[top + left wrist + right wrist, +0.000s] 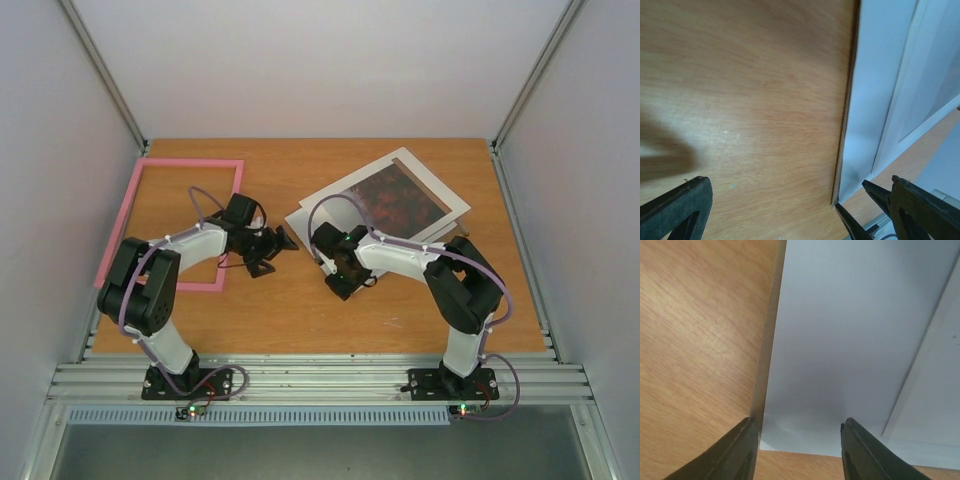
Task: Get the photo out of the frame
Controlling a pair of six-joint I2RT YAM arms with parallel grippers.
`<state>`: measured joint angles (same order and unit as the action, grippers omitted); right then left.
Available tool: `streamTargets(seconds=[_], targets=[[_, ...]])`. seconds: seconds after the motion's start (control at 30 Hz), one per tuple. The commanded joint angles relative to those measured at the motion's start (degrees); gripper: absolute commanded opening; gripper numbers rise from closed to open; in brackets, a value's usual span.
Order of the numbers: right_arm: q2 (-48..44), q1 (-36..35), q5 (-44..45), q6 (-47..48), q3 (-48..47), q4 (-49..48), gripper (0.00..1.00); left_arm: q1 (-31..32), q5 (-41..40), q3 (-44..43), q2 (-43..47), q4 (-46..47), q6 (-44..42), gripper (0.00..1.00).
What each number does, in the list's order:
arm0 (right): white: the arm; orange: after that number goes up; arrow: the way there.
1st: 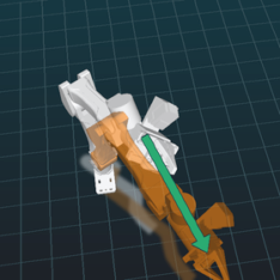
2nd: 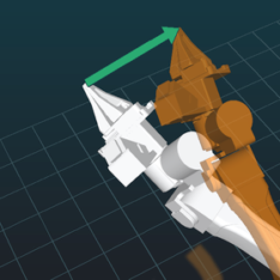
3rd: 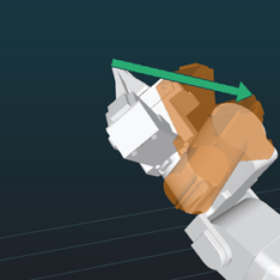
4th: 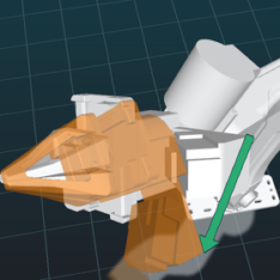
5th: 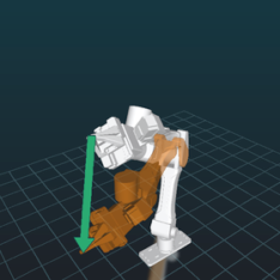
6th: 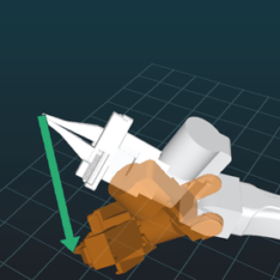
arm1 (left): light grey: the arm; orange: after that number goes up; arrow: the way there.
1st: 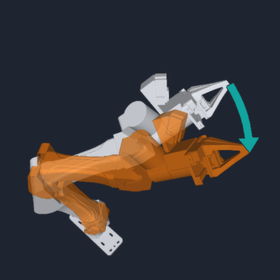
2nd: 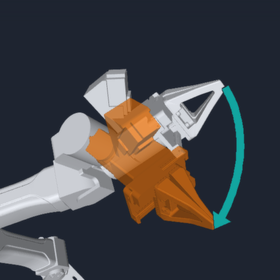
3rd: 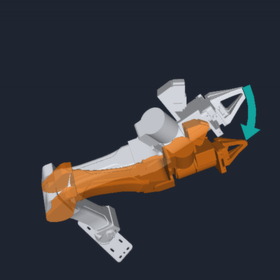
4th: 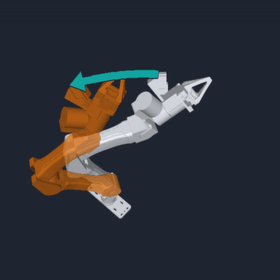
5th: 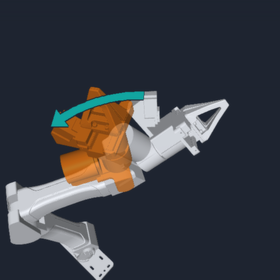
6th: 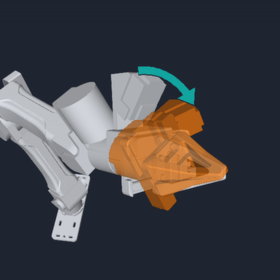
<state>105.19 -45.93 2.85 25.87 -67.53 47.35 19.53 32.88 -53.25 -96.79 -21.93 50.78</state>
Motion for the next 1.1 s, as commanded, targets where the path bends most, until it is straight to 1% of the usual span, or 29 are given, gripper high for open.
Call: streamTargets(seconds=[0.0,0.1,0.2,0.27,0.33,0.43,0.63,0.73,0.9,1.07], targets=[[-3.0,0.61,-0.33,-2.41,-2.32,-1.81,0.5,-1.09,0.21,-3.28,-0.35,1.65,0.28,0.96],[-3.59,1.49,-0.82,-3.82,-2.59,-3.02,0.55,-1.17,0.69,-5.85,-2.54,2.49,0.28,0.94],[-5.2,3.15,-1.83,-5.83,-1.3,-5.06,0.58,-1.31,0.61,-7.37,-5.05,5.92,1.46,0.92],[-7.28,4.7,-2.23,-7.83,0.57,-6.97,0.63,-1.27,1.3,-8.11,-7.04,9.13,2.71,0.89],[-9.69,6.61,-4.62,-9.39,3.17,-8.98,0.67,-1.27,2.03,-8.22,-9.06,12.79,4.18,0.87],[-12.63,8.85,-6.78,-11.03,5.94,-11.11,0.71,-1.25,2.4,-8.37,-11.9,17.54,6.22,0.81],[-15.33,10.14,-7.77,-11.67,8.06,-12.28,0.73,-1.25,2.98,-7.88,-16.22,26.55,9.23,0.68],[-15.53,10.25,-8.05,-11.55,8.2,-12.49,0.73,-1.24,2.8,-7.41,-18.11,29.47,10.22,0.63],[-15.46,10.33,-8.38,-11.16,7.96,-12.34,0.73,-1.16,2.28,-6.33,-20.3,32.98,10.97,0.61],[-15.38,10.57,-8.7,-10.78,7.85,-12.26,0.73,-1.17,2.12,-4.84,-19.69,35.98,11.06,0.58]])
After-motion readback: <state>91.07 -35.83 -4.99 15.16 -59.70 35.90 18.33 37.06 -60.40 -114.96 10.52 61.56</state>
